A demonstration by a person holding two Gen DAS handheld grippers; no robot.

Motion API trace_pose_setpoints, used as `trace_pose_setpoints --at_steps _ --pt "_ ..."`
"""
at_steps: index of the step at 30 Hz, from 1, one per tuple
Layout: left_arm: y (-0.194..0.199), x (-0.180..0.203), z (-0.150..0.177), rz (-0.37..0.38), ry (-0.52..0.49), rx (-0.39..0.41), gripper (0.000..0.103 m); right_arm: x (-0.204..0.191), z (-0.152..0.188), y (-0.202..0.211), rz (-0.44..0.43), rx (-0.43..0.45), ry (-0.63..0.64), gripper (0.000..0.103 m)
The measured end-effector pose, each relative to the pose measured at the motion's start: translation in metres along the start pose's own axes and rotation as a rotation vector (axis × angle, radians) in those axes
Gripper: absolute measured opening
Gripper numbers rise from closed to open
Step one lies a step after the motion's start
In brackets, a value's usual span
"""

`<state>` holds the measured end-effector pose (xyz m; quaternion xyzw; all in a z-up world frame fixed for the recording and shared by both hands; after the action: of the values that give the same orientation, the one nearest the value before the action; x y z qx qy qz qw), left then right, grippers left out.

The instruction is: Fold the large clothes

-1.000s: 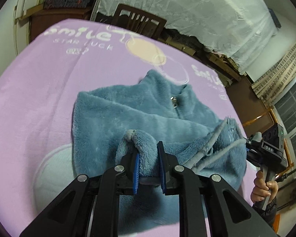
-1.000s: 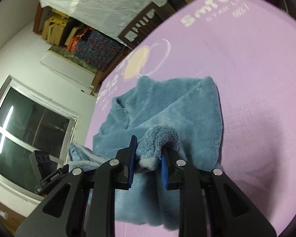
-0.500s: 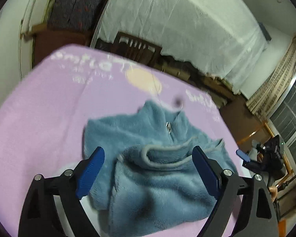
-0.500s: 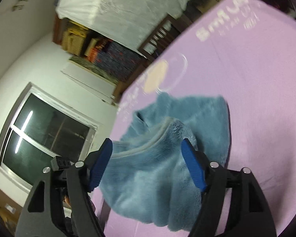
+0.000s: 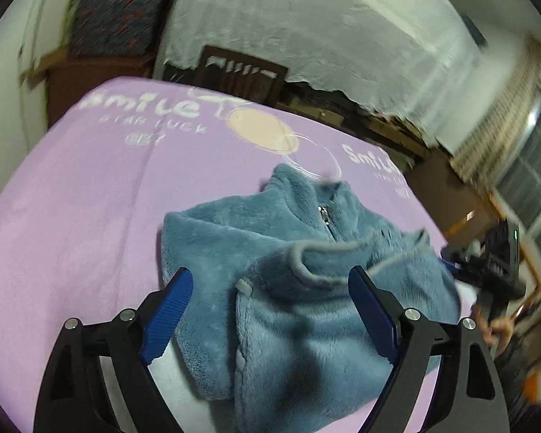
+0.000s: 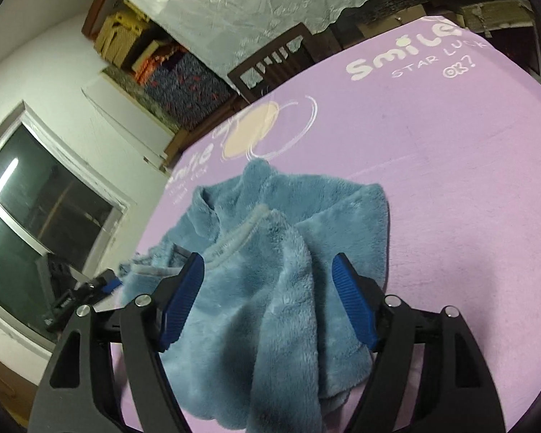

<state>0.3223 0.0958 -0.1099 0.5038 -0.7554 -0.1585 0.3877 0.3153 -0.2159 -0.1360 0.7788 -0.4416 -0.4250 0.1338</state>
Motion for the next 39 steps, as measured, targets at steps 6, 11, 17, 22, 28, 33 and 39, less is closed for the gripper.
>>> trace_pose_setpoints --at_steps 6,11,17,22,28,33,39 --pt "-0.003 0.009 0.008 0.021 -0.112 -0.012 0.088 -0.004 0.012 -0.012 0.037 -0.038 0.065 0.072" --pt "-0.04 0.021 0.006 -0.042 -0.229 -0.066 0.088 -0.008 0.018 -0.024 0.082 -0.06 0.135 0.069" --pt "-0.057 0.026 0.01 -0.012 -0.23 -0.078 0.054 -0.006 0.013 -0.029 0.1 -0.051 0.158 0.047" --pt "-0.048 0.022 0.003 0.007 -0.177 -0.045 0.021 -0.01 0.013 -0.028 0.087 -0.044 0.171 0.023" --pt "-0.025 0.03 -0.01 -0.032 -0.157 0.051 0.015 -0.021 0.006 -0.01 0.11 0.014 0.183 0.013" --pt "0.012 0.038 -0.04 -0.084 -0.137 0.151 0.014 -0.048 -0.011 0.021 0.123 0.121 0.218 0.013" --pt "0.021 0.032 -0.082 -0.146 -0.106 0.181 0.014 -0.072 -0.057 0.038 0.133 0.21 0.223 0.013"
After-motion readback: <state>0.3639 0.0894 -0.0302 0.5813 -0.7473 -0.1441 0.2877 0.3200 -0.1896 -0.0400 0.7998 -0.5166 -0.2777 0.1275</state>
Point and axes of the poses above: each gripper's, at about its wrist camera, not at the fingertips, and y roughly against the way its jaws point, x to its right, z to its underside, the point moved 10 cm from there along -y, roughly the way its jaws point, and after that the axes turned 7 degrees about y, right-handed, at the moved point
